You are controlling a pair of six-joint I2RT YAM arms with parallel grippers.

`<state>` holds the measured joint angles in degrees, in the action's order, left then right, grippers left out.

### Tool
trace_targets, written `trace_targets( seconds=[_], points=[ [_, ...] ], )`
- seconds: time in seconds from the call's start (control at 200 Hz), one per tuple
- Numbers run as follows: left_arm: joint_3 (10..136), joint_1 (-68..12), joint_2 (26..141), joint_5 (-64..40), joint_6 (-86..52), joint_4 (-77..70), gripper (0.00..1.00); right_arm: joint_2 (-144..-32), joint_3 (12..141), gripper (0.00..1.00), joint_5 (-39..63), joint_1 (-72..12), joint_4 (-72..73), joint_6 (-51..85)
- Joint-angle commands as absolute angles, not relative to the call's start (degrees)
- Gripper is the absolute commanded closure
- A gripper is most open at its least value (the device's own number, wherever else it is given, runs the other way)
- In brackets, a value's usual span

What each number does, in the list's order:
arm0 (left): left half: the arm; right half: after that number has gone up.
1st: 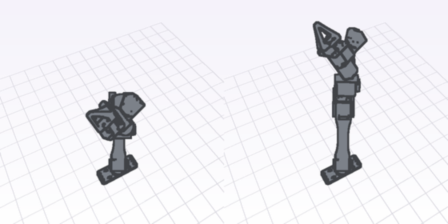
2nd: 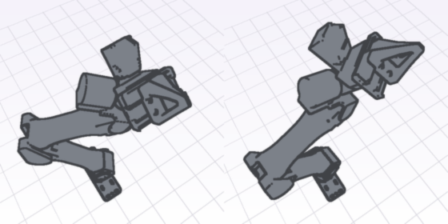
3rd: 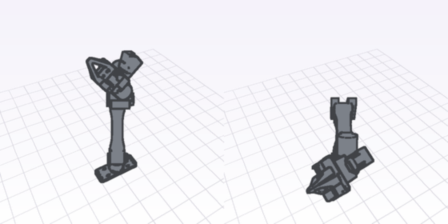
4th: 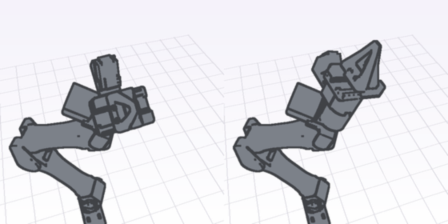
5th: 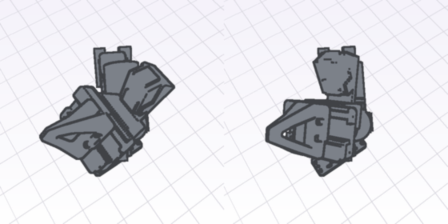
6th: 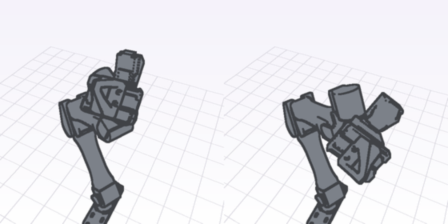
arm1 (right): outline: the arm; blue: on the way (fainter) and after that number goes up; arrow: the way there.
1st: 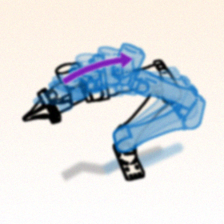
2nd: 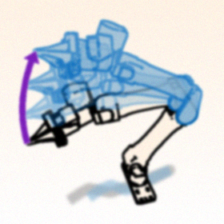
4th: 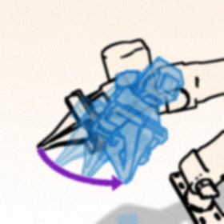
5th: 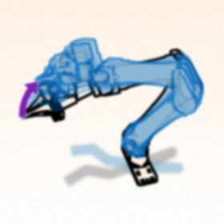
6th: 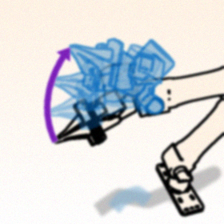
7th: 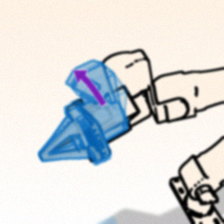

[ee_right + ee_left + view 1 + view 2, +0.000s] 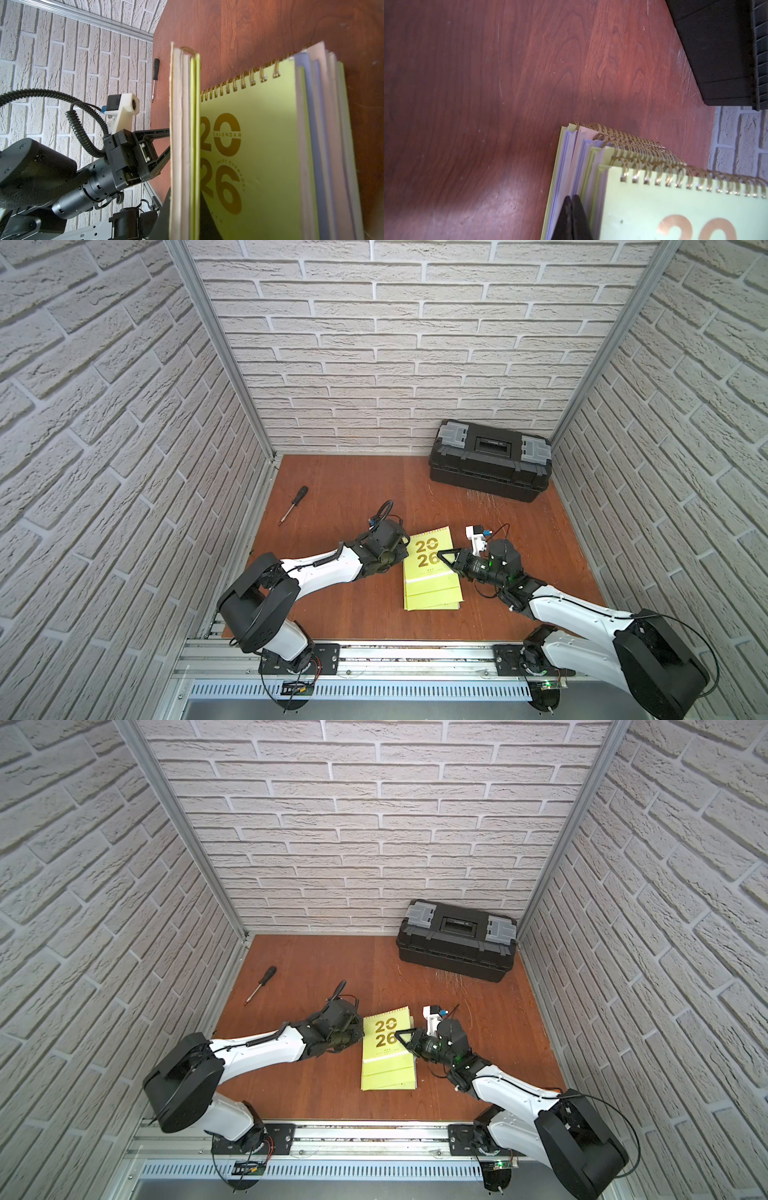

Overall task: Stack the calendars
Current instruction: Place the calendar at the calendar.

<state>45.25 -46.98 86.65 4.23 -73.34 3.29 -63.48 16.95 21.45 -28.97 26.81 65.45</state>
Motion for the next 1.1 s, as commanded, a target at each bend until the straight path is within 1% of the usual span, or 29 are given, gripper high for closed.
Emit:
trace_targets(
  seconds=[0.0,0.475,0.655,1.095],
  points=[
    [46.3,-47.6,87.0,4.7,-73.9,1.8,0.94,-62.1,18.3,0.83,19.7,-29.3,25.1,63.7],
    [47.4,-48.0,86.6,5.5,-73.4,3.3,0.94,-61.1,19.7,0.79,17.9,-29.4,19.8,61.8],
    [48.4,-48.0,85.7,6.5,-72.7,5.4,0.93,-59.7,20.7,0.77,16.6,-29.3,15.5,60.3],
    [49.2,-47.2,85.6,6.3,-72.2,5.9,0.94,-60.0,21.8,0.75,15.9,-29.3,12.7,59.1]
  ],
)
